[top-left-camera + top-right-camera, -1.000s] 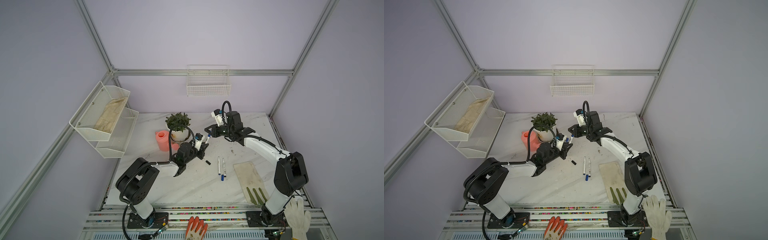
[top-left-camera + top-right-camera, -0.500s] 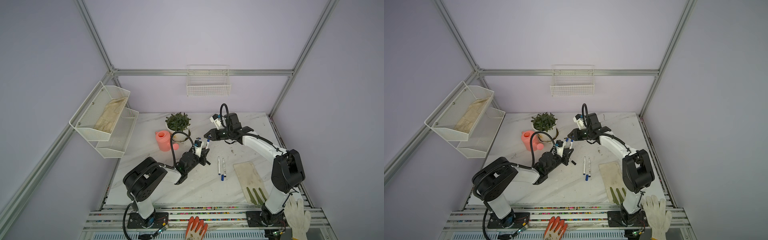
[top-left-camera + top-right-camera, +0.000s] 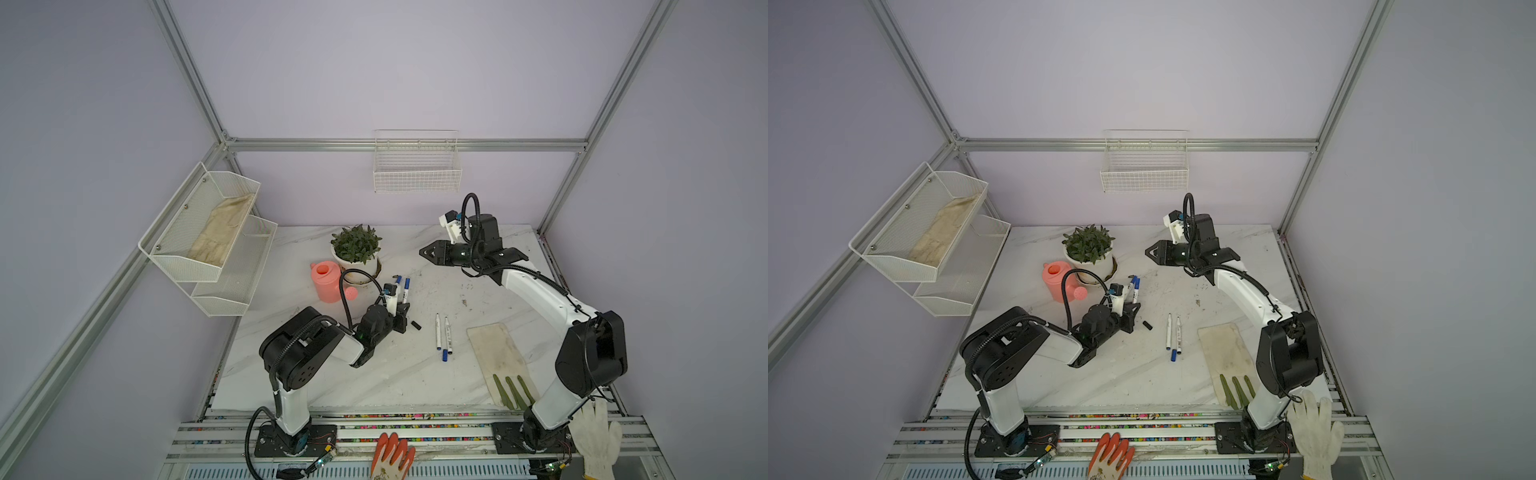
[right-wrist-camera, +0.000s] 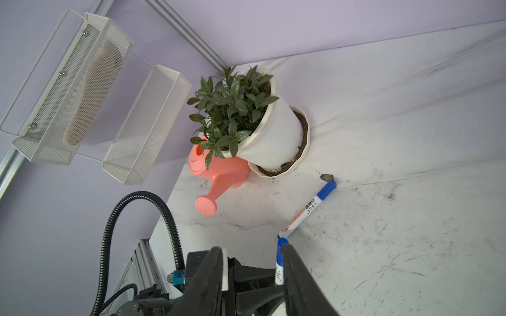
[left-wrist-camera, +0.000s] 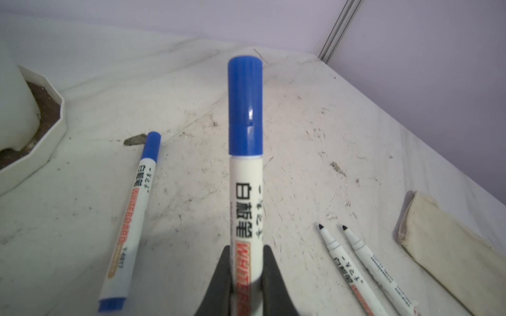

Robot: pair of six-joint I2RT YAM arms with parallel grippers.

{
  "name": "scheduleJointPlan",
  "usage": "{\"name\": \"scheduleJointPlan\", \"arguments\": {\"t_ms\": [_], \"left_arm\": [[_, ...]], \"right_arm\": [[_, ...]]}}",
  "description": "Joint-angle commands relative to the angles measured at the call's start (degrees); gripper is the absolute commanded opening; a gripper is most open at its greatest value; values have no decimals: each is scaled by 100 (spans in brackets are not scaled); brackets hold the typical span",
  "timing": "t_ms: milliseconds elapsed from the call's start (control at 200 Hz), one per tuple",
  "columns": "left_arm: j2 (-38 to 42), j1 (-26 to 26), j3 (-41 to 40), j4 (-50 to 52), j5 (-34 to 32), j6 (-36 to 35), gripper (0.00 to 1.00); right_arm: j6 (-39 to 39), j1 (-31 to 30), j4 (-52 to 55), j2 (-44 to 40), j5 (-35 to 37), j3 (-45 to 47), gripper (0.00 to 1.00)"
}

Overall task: Insert pens into pen caps
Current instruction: Place the pen at the center of the table.

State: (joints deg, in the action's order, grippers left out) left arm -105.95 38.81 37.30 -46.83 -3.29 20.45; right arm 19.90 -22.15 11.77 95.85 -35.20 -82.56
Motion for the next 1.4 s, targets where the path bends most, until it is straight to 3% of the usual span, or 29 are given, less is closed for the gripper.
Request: {"name": "scheduleJointPlan", "arguments": {"t_ms": [0,345,720,950,1125,1395], "left_arm": [[234,-117,1043,1866,110,80,0],[-279,-350,1917,2977,714,-251,0],[-847,-414,2882,4510,82,-308,18],[-993,-418,3132,4805,-136,-191,29],[-950,-413,3183,4755,-88,-116,31],[-134,-316,3122,4484,37,-333,43]], "right_arm": [[122,58,-16,-60,266,176,38],[138,116,36,-70,375,309,36],[146,213,45,-277,419,592,34],[115,231,45,-305,435,694,33],[98,229,53,-313,458,793,33],[36,238,97,-374,696,935,33]]}}
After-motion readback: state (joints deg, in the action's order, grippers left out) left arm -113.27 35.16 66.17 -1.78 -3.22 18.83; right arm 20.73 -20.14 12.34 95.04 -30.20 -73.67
